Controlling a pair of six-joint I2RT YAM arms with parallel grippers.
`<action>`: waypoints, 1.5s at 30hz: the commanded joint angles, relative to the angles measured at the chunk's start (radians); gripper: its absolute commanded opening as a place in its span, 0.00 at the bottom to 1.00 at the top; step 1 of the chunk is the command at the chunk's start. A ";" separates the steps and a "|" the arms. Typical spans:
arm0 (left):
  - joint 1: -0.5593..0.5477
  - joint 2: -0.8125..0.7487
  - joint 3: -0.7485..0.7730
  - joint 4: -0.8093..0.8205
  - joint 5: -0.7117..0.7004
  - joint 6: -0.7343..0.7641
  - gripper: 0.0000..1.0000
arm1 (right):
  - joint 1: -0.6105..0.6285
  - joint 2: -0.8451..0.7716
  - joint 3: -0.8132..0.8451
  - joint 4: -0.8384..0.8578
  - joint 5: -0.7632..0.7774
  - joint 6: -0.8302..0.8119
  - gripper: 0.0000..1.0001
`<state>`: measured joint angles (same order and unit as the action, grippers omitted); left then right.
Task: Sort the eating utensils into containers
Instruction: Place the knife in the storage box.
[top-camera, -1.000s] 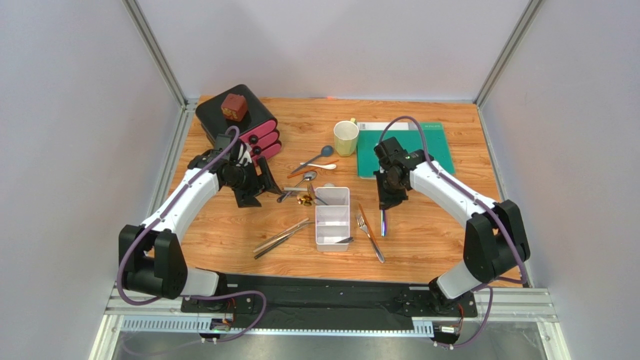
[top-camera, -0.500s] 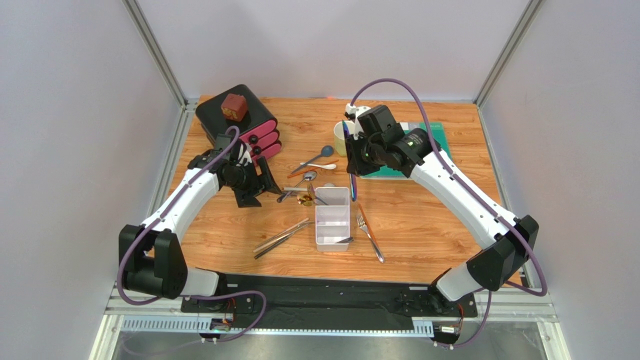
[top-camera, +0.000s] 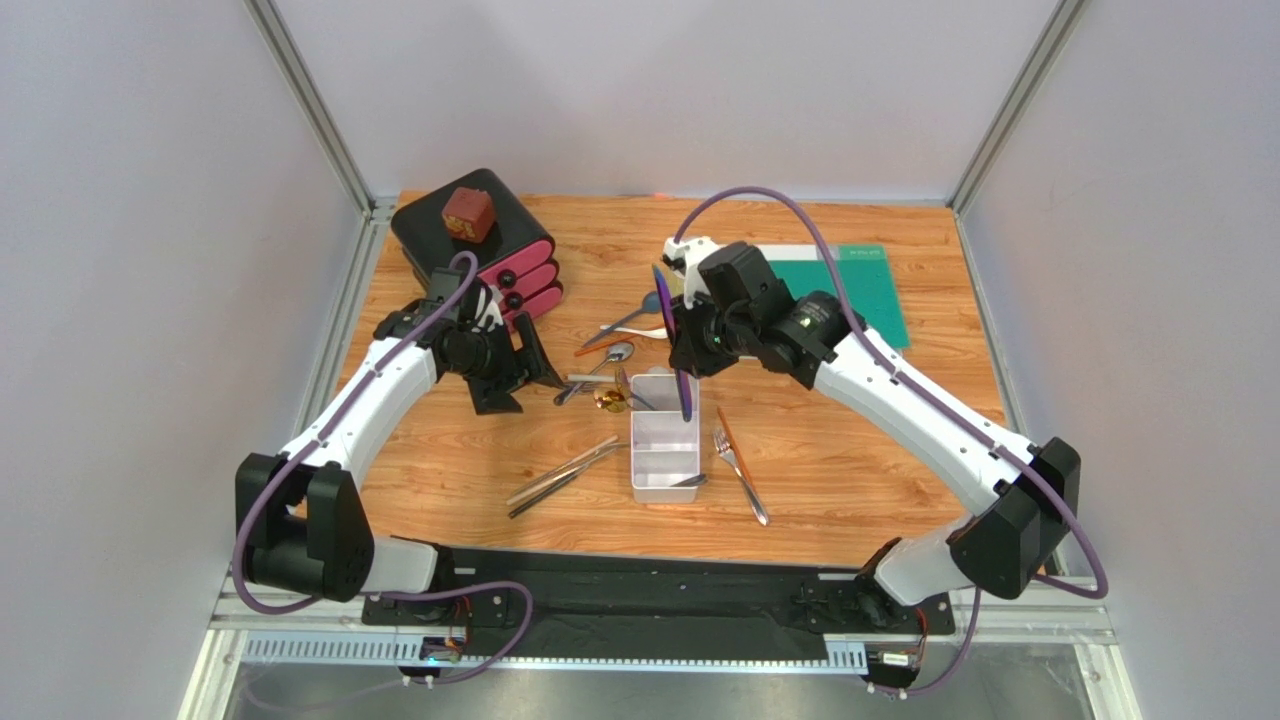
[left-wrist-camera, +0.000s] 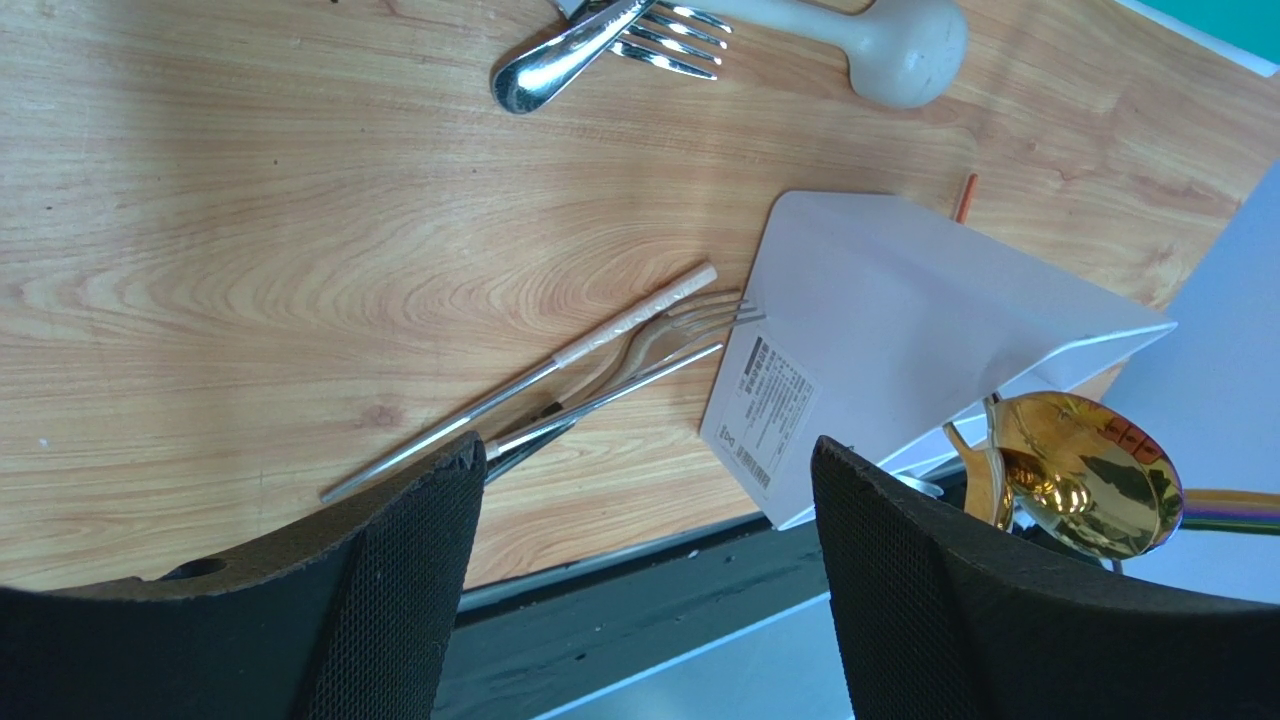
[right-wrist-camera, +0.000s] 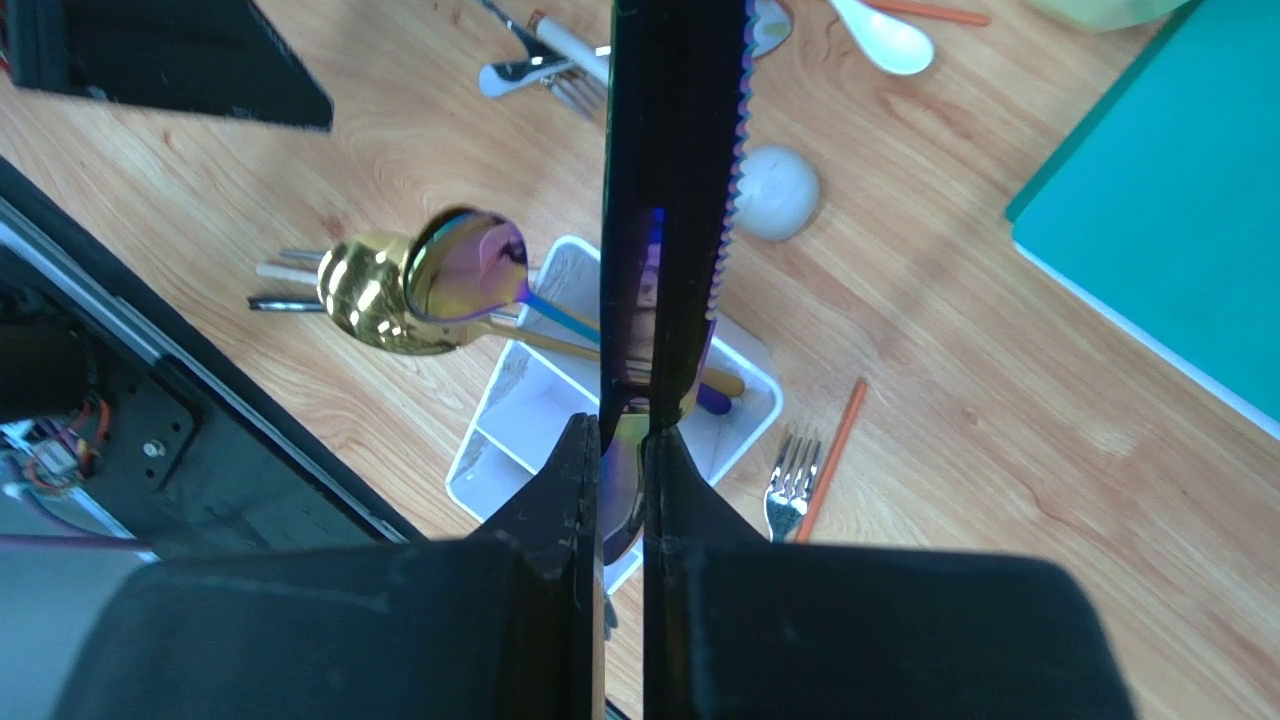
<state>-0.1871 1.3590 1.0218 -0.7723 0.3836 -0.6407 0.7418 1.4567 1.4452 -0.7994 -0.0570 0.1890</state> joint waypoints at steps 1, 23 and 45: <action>0.006 -0.032 -0.005 0.016 0.006 0.009 0.85 | 0.048 -0.099 -0.147 0.231 0.006 -0.020 0.00; 0.006 -0.063 -0.025 0.018 0.006 -0.001 0.84 | 0.105 -0.108 -0.414 0.546 0.155 -0.048 0.00; 0.006 -0.057 -0.012 0.010 -0.011 0.007 0.84 | 0.136 -0.131 -0.520 0.598 0.177 -0.005 0.00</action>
<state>-0.1871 1.3163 1.0008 -0.7666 0.3794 -0.6441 0.8700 1.3567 0.9264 -0.2611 0.0822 0.1715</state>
